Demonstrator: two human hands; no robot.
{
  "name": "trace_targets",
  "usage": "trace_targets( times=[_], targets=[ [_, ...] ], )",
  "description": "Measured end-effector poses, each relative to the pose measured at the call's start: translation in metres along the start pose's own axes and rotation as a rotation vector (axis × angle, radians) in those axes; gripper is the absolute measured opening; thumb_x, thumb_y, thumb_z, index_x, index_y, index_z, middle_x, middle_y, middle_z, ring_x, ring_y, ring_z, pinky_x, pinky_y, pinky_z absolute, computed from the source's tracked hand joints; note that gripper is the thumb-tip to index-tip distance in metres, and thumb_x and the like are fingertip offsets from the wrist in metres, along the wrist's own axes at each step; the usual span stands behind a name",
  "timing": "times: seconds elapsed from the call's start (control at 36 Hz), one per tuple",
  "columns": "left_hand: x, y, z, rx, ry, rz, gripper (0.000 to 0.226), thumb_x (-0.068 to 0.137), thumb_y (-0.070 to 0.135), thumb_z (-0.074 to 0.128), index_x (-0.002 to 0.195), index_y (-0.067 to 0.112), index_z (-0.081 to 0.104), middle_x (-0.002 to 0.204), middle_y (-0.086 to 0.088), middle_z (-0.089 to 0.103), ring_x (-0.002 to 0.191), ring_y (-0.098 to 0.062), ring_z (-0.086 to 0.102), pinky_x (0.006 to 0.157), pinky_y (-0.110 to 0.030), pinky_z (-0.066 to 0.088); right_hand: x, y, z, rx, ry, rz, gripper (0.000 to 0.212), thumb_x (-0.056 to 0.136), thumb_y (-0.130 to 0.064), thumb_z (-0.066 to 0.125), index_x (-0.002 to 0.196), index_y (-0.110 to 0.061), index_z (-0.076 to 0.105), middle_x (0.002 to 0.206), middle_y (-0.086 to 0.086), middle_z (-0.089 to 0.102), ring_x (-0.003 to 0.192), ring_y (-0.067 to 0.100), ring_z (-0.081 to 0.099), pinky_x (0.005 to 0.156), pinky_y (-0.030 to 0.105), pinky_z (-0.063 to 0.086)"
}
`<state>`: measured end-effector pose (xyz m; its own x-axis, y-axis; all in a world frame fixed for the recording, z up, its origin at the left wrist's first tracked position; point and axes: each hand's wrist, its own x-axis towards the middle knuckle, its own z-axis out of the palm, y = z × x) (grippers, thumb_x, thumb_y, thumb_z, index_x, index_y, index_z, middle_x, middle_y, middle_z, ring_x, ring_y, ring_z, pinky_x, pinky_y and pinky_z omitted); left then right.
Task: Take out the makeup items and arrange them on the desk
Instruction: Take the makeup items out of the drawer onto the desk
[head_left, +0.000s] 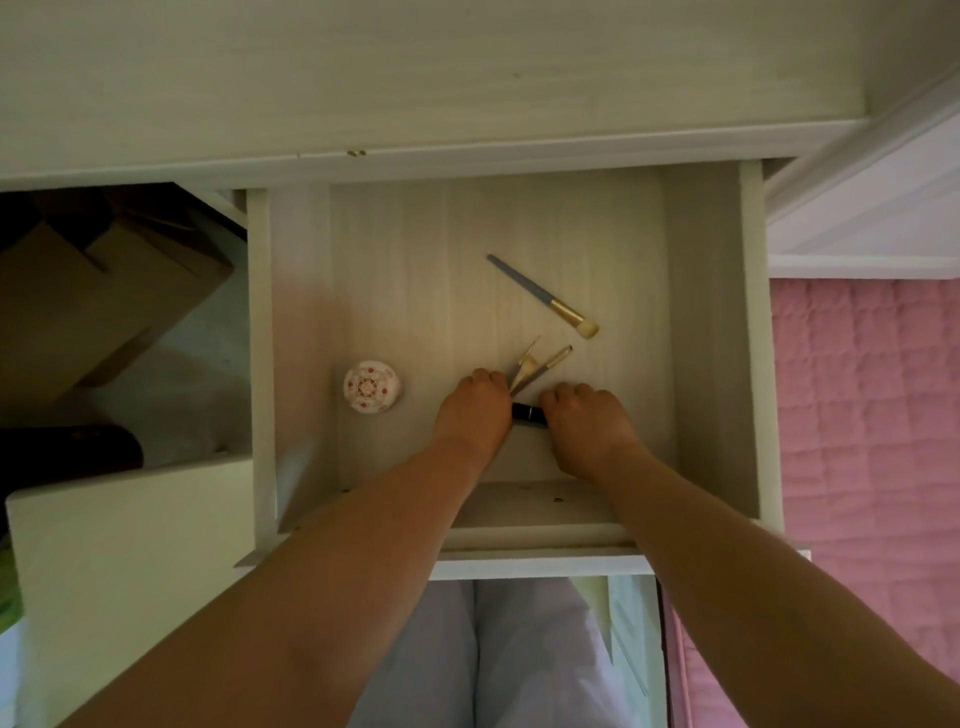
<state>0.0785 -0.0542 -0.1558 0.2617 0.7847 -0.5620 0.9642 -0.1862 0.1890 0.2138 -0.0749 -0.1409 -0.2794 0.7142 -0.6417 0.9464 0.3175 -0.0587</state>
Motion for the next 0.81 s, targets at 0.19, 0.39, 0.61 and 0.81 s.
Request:
trace_targets(
  times=[0.19, 0.39, 0.61, 0.81],
  targets=[
    [0.007, 0.001, -0.005, -0.143, -0.066, -0.084, 0.025, 0.098, 0.017, 0.042, 0.116, 0.002, 0.049, 0.119, -0.018, 0.054, 0.101, -0.029, 0.057, 0.068, -0.027, 0.034, 0.007, -0.002, 0.0, 0.076, 0.013, 0.034, 0.027, 0.092, -0.01, 0.044, 0.118, -0.006, 0.048, 0.118, 0.013, 0.051, 0.103, 0.025, 0.056, 0.075, 0.031, 0.045],
    [-0.002, -0.01, -0.017, -0.596, -0.061, -0.296, 0.015, 0.095, 0.018, 0.042, 0.095, 0.005, 0.05, 0.09, -0.016, 0.061, 0.075, -0.026, 0.059, 0.063, -0.035, 0.049, 0.003, 0.011, -0.005, 0.578, 0.05, 0.241, 0.026, 0.096, -0.01, 0.038, 0.12, -0.009, 0.045, 0.111, 0.013, 0.058, 0.086, 0.028, 0.058, 0.066, 0.031, 0.041],
    [-0.003, -0.023, -0.022, -0.935, 0.052, -0.373, 0.019, 0.098, 0.024, 0.039, 0.09, 0.01, 0.049, 0.078, -0.007, 0.058, 0.067, -0.022, 0.058, 0.068, -0.041, 0.053, 0.039, 0.017, -0.049, 0.658, 0.326, 0.443, 0.025, 0.098, -0.02, 0.04, 0.116, -0.005, 0.045, 0.099, 0.018, 0.063, 0.078, 0.032, 0.057, 0.06, 0.031, 0.037],
    [-0.005, -0.028, -0.041, -0.761, 0.33, -0.346, 0.016, 0.097, 0.019, 0.043, 0.083, 0.012, 0.044, 0.063, 0.004, 0.045, 0.05, -0.01, 0.041, 0.041, -0.017, 0.032, 0.067, 0.019, -0.059, 0.39, 0.255, 0.385, 0.034, 0.099, -0.024, 0.038, 0.129, -0.007, 0.036, 0.119, 0.016, 0.049, 0.091, 0.037, 0.06, 0.065, 0.038, 0.05]
  ],
)
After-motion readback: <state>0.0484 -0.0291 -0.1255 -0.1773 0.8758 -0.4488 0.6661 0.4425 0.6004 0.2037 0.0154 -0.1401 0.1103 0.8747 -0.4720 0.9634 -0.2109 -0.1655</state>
